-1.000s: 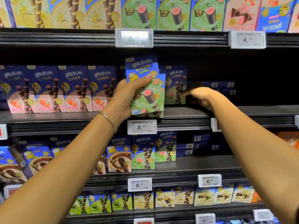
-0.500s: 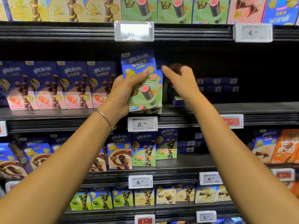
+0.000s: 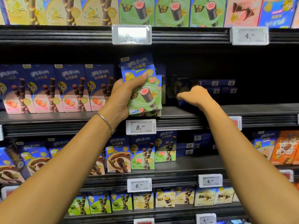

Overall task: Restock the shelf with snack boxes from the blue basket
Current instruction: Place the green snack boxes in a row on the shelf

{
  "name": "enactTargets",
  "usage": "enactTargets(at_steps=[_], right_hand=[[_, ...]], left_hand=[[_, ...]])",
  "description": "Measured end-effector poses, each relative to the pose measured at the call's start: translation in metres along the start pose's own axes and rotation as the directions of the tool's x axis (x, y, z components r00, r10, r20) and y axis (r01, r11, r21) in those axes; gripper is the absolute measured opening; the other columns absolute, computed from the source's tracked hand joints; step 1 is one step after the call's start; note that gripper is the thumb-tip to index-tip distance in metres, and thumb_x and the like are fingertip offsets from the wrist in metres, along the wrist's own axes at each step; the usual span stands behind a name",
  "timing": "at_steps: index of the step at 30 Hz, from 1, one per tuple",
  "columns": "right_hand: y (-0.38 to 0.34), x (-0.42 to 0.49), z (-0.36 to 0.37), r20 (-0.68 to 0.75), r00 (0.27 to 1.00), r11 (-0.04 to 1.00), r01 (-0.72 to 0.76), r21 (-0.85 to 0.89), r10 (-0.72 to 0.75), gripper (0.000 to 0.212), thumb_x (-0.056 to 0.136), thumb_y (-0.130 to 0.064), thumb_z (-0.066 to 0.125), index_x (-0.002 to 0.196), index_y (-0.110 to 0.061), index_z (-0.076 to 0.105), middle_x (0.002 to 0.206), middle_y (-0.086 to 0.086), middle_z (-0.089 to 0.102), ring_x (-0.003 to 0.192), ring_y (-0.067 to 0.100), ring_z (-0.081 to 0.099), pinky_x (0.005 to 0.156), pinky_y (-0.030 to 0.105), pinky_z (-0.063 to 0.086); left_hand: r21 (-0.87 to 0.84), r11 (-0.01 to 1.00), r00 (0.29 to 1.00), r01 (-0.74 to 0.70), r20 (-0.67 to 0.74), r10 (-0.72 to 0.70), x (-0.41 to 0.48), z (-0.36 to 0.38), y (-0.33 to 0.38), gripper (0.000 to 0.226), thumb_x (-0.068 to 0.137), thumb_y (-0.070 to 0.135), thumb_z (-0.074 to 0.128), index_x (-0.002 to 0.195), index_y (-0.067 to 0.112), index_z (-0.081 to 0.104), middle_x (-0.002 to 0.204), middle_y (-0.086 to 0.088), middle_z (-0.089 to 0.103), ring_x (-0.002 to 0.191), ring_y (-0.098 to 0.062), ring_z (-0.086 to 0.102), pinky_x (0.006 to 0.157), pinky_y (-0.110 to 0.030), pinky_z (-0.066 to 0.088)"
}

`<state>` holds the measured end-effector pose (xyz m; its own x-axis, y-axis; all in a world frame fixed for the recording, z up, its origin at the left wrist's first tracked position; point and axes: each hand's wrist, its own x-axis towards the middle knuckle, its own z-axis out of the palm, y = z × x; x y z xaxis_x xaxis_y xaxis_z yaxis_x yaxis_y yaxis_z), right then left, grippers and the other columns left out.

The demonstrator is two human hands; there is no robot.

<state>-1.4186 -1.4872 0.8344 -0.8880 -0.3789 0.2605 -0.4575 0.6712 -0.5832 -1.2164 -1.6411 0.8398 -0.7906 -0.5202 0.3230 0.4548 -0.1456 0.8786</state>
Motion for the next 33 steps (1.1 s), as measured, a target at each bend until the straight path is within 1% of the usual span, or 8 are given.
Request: enactTargets(at_steps=[4, 6, 8, 10, 12, 21, 28, 33], right_hand=[[0.016, 0.013, -0.011, -0.049, 0.988, 0.975, -0.153, -0.162, 0.147, 0.063, 0.065, -0.061, 0.062, 0.111, -0.018, 0.068, 0.131, 0.015, 0.061, 0.114, 0.04, 0.059, 0.079, 0.041, 0.041], [0.022, 0.02, -0.014, -0.003, 0.982, 0.967, -0.189, -0.173, 0.191, 0.059, 0.069, -0.061, 0.064, 0.111, -0.019, 0.066, 0.135, 0.015, 0.06, 0.107, 0.038, 0.059, 0.08, 0.041, 0.04], [0.024, 0.027, -0.015, 0.054, 0.978, 0.966, -0.192, -0.173, 0.204, 0.056, 0.073, -0.062, 0.061, 0.11, -0.019, 0.062, 0.137, 0.014, 0.057, 0.105, 0.035, 0.056, 0.089, 0.043, 0.043], [0.019, 0.034, -0.012, 0.069, 0.973, 0.954, -0.202, -0.22, 0.222, 0.074, 0.077, -0.067, 0.054, 0.132, -0.019, 0.058, 0.148, 0.014, 0.049, 0.129, 0.04, 0.048, 0.109, 0.055, 0.035], [0.006, 0.035, -0.006, 0.046, 0.983, 0.955, -0.162, -0.251, 0.178, 0.081, 0.083, -0.071, 0.049, 0.145, -0.018, 0.05, 0.155, 0.014, 0.041, 0.141, 0.042, 0.037, 0.115, 0.058, 0.023], [-0.038, 0.037, 0.019, 0.301, 0.952, 0.96, 0.029, -0.278, 0.058, 0.059, 0.102, -0.047, 0.047, 0.15, -0.013, 0.044, 0.156, 0.013, 0.04, 0.139, 0.036, 0.042, 0.111, 0.048, 0.036], [-0.029, 0.028, 0.014, -0.078, 0.997, 0.96, -0.003, -0.279, -0.02, 0.077, 0.084, -0.059, 0.065, 0.144, -0.015, 0.048, 0.147, 0.016, 0.05, 0.134, 0.04, 0.048, 0.106, 0.049, 0.042], [-0.022, 0.016, 0.001, -0.224, 0.974, 0.995, -0.062, -0.084, 0.042, 0.081, 0.077, -0.067, 0.059, 0.137, -0.013, 0.055, 0.138, 0.016, 0.058, 0.126, 0.04, 0.056, 0.099, 0.044, 0.047]], left_hand=[[-0.003, 1.0, 1.0, 0.009, -0.008, -0.009, 0.0, 0.0, 0.001, 0.043, 0.093, 0.017, 0.078, 0.13, -0.004, 0.069, 0.116, -0.022, 0.077, 0.105, -0.037, 0.077, 0.088, -0.052, 0.064], [0.0, 1.0, 1.0, 0.013, -0.008, -0.013, 0.0, 0.0, 0.001, 0.043, 0.094, 0.017, 0.077, 0.13, -0.003, 0.069, 0.115, -0.021, 0.078, 0.103, -0.036, 0.078, 0.085, -0.049, 0.065], [0.003, 1.0, 1.0, 0.017, -0.005, -0.017, 0.0, -0.001, 0.002, 0.041, 0.094, 0.018, 0.077, 0.129, -0.003, 0.07, 0.112, -0.019, 0.079, 0.1, -0.034, 0.079, 0.078, -0.044, 0.065], [0.005, 1.0, 1.0, 0.019, 0.0, -0.019, 0.001, -0.001, 0.002, 0.039, 0.094, 0.018, 0.077, 0.127, -0.002, 0.071, 0.111, -0.019, 0.079, 0.099, -0.034, 0.079, 0.075, -0.042, 0.065], [0.005, 1.0, 1.0, 0.021, 0.003, -0.021, 0.002, -0.002, 0.001, 0.04, 0.094, 0.019, 0.077, 0.128, -0.002, 0.07, 0.111, -0.019, 0.079, 0.1, -0.034, 0.079, 0.076, -0.042, 0.065], [0.01, 1.0, 1.0, 0.019, 0.011, -0.019, 0.003, -0.002, 0.0, 0.043, 0.093, 0.019, 0.078, 0.129, -0.001, 0.069, 0.112, -0.019, 0.079, 0.101, -0.034, 0.079, 0.078, -0.045, 0.064], [0.017, 1.0, 1.0, 0.015, 0.002, -0.016, 0.002, -0.003, 0.001, 0.042, 0.094, 0.02, 0.077, 0.129, -0.002, 0.07, 0.11, -0.018, 0.079, 0.099, -0.034, 0.079, 0.075, -0.042, 0.065], [0.017, 1.0, 1.0, 0.02, 0.0, -0.02, 0.002, -0.001, 0.001, 0.04, 0.095, 0.02, 0.077, 0.128, 0.0, 0.071, 0.111, -0.017, 0.08, 0.1, -0.033, 0.079, 0.075, -0.042, 0.065]])
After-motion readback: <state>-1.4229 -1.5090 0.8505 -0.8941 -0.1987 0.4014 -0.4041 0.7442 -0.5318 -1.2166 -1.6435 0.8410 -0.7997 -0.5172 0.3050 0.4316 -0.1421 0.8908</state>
